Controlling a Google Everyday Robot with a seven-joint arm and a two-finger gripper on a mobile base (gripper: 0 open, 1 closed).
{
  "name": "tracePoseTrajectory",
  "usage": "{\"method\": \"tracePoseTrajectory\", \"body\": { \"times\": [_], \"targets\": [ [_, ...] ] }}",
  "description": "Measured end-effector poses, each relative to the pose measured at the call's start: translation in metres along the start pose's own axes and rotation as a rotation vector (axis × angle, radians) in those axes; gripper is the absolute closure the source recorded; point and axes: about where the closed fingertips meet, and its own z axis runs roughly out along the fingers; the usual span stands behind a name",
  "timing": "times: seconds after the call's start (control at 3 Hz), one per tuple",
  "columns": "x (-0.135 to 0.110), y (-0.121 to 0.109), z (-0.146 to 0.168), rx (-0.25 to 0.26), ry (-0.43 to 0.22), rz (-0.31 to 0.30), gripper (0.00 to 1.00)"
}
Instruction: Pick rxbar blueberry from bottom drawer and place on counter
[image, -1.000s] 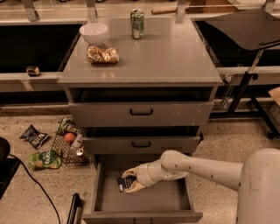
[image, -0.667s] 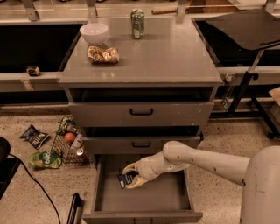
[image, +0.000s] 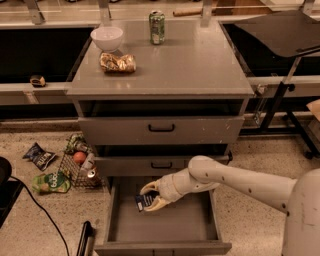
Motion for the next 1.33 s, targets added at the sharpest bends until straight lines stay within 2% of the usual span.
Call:
{"method": "tracePoseTrajectory", "body": {
  "times": [0.33,0.67,1.0,1.33],
  "targets": [
    [-0.036,-0.012,-0.04,0.023,-0.018,-0.05,1.0],
    [-0.086,-0.024,-0.085,0.046,0.002,-0.118,1.0],
    [-0.147,-0.041,-0.123,0.051,0.053,-0.221,1.0],
    [-0.147,-0.041,-0.123,0.051,0.053,-0.221,1.0]
  ]
}}
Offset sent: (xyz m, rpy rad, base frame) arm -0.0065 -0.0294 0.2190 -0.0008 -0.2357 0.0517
